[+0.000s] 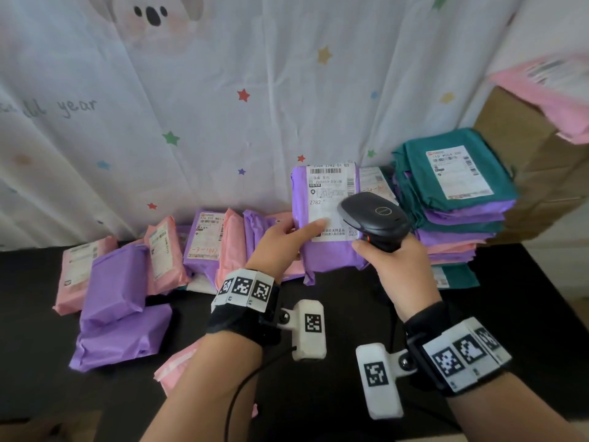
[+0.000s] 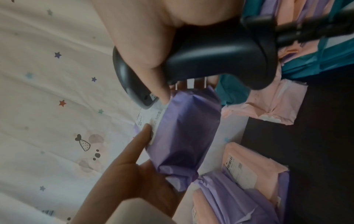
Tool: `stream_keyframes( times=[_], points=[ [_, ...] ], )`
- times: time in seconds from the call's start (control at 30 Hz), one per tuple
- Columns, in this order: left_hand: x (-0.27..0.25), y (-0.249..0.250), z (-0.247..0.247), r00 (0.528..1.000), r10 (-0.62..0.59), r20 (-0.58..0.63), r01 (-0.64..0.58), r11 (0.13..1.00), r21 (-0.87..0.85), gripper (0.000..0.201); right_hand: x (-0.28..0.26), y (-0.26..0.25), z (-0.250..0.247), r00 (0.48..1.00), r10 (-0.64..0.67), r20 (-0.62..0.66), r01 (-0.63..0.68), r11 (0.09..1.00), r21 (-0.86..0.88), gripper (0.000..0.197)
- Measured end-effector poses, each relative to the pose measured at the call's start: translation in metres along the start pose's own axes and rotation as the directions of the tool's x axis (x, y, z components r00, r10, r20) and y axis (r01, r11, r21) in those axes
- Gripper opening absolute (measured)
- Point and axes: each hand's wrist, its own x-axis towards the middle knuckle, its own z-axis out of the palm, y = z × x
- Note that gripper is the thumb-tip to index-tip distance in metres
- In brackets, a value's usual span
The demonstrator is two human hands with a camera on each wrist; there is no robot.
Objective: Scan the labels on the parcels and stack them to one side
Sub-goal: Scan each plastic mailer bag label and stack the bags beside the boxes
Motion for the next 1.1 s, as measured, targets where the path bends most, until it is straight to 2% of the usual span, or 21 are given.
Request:
stream_keyframes(
  times=[0.13, 0.27, 0.37, 0.77, 0.93, 1.0, 1.1],
  points=[
    [0.003, -0.009, -0.004, 0.998, 0.025, -0.063, -0.026, 1.000, -0.011, 0.039, -0.004, -0.005, 0.002, 1.000, -0.012, -0.015, 0.012, 1.000, -0.005, 0.012],
    [0.006, -0.017, -0.007, 0.978, 0.080, -0.193, -0.053, 0.989, 0.141, 0.037, -0.008, -0.012, 0.006, 0.999, 0.032, 0.035, -0.032, 0.999, 0.000, 0.018],
    [0.008, -0.021, -0.009, 0.969, 0.097, -0.226, -0.055, 0.981, 0.186, 0.040, -0.011, -0.014, 0.009, 0.995, 0.051, 0.081, -0.052, 0.999, 0.015, 0.014],
    [0.009, -0.024, -0.007, 0.975, 0.117, -0.188, -0.061, 0.958, 0.281, 0.039, -0.014, -0.016, 0.008, 0.991, 0.080, 0.103, -0.084, 0.996, 0.035, 0.006],
    [0.010, -0.022, -0.005, 0.978, 0.101, -0.182, -0.051, 0.963, 0.263, 0.037, -0.011, -0.016, 0.006, 0.992, 0.073, 0.098, -0.078, 0.996, 0.042, 0.011],
    [0.011, -0.021, -0.004, 0.979, 0.097, -0.177, -0.049, 0.964, 0.261, 0.036, -0.009, -0.016, 0.005, 0.993, 0.068, 0.094, -0.073, 0.996, 0.055, 0.008],
    [0.015, -0.020, -0.001, 0.980, 0.080, -0.180, -0.031, 0.965, 0.260, 0.037, -0.005, -0.015, 0.003, 0.995, 0.057, 0.077, -0.062, 0.996, 0.065, 0.016]
  ],
)
